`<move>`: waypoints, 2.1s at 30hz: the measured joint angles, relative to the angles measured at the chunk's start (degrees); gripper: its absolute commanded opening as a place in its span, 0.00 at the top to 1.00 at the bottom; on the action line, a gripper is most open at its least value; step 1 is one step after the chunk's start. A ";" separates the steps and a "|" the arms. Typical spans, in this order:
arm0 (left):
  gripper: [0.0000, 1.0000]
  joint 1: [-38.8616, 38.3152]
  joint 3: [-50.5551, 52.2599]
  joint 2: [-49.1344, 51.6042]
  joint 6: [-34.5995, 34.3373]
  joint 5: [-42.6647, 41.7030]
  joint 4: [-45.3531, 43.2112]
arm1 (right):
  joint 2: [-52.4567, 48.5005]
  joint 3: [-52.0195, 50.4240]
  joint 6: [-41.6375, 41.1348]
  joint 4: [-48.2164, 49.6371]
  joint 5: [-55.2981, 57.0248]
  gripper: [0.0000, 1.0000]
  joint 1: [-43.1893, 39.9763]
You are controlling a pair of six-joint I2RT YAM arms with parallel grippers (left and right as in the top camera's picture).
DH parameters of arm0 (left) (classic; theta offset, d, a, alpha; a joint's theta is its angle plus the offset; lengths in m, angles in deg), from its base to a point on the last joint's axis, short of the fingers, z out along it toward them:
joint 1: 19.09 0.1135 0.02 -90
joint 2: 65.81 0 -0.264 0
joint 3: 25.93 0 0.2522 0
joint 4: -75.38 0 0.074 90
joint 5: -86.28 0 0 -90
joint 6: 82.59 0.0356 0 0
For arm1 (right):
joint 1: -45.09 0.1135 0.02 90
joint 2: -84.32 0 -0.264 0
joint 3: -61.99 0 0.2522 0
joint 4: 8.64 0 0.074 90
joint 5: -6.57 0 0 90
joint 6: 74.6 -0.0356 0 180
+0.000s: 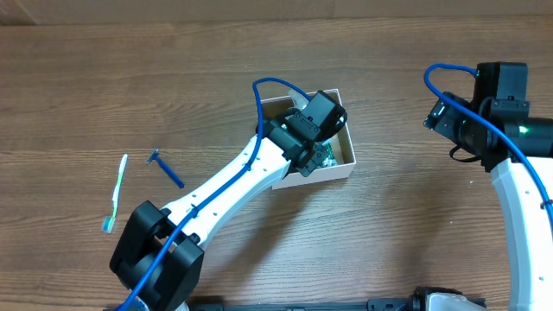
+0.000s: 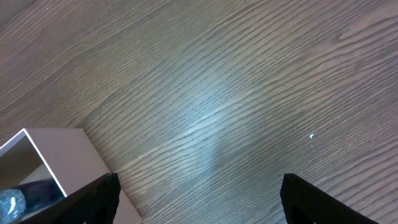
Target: Pack container
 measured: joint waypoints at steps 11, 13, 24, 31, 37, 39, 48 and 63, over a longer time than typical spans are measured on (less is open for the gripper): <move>0.48 2.38 -6.82 -15.89 -8.41 5.40 12.79 | -2.45 0.00 4.20 -0.42 -7.10 0.96 0.04; 0.42 5.29 -7.54 -20.68 -12.04 6.82 13.07 | -5.49 0.00 5.05 -1.03 -8.90 0.96 0.04; 0.07 24.11 -7.76 -23.41 -28.94 6.45 20.28 | -15.39 0.00 12.44 -2.16 -17.09 0.96 4.90; 0.05 26.82 -7.76 -23.41 -30.18 3.82 21.53 | -21.53 0.00 15.65 -2.56 -17.99 0.96 12.46; 0.05 26.82 -7.76 -23.41 -30.23 3.58 21.59 | -22.47 0.00 21.35 -5.18 -24.20 0.92 13.22; 0.05 26.82 -7.76 -23.41 -30.45 3.56 21.75 | -22.49 0.00 22.99 -5.60 -26.16 0.91 13.29; 0.05 26.82 -7.76 -23.41 -30.77 3.41 21.90 | -22.51 0.00 26.32 -6.64 -30.01 0.89 13.25; 0.04 26.82 -7.76 -23.41 -30.77 3.41 22.36 | -22.58 0.00 26.53 -4.00 -29.75 0.96 13.27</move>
